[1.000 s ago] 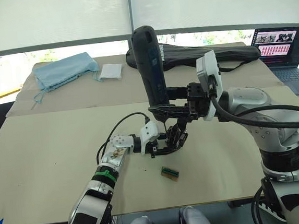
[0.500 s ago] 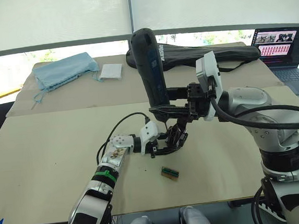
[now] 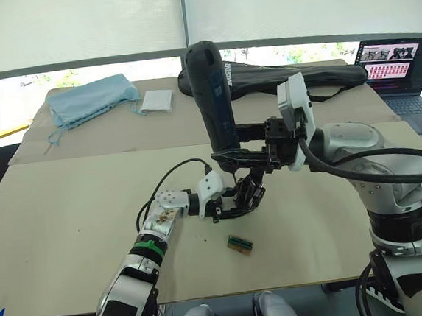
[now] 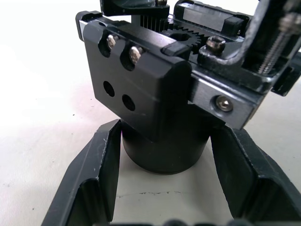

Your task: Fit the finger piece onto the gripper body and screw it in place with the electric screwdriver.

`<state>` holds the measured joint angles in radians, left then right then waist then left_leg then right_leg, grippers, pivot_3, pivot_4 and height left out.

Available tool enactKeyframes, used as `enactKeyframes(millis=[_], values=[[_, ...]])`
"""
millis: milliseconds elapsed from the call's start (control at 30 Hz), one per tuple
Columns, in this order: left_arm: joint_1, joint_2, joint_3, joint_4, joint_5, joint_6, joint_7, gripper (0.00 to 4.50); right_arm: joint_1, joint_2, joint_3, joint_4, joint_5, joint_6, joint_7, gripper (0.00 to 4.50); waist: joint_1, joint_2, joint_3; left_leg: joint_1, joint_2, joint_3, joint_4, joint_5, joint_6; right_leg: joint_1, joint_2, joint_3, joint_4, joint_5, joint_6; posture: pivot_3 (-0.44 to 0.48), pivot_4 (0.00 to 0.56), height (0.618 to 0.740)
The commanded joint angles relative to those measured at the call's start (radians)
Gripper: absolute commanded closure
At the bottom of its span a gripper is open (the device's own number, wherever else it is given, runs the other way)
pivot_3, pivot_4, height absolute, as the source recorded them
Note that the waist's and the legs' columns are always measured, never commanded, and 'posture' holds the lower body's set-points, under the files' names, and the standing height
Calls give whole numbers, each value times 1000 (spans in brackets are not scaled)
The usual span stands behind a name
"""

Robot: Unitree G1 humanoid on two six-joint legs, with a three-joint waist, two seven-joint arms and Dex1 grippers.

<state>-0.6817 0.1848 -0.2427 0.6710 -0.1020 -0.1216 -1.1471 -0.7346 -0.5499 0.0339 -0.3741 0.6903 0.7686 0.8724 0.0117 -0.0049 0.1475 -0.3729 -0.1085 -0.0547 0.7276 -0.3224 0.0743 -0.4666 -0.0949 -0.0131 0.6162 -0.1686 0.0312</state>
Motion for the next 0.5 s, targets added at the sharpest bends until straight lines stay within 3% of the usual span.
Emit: enactKeyframes(millis=[33, 500], values=[[-23, -5, 18, -43, -17, -6, 2, 2198, -15, -10, -24, -33, 11, -29, 6, 2621, 0, 0, 0, 0, 0, 0, 0, 0, 0, 0, 0, 0, 0, 0, 0, 0, 150, 736], [-31, -5, 20, -32, -16, -8, 2, 2198, -23, -10, -31, -34, 17, -24, 2, 2621, 0, 0, 0, 0, 0, 0, 0, 0, 0, 0, 0, 0, 0, 0, 0, 0, 150, 736]])
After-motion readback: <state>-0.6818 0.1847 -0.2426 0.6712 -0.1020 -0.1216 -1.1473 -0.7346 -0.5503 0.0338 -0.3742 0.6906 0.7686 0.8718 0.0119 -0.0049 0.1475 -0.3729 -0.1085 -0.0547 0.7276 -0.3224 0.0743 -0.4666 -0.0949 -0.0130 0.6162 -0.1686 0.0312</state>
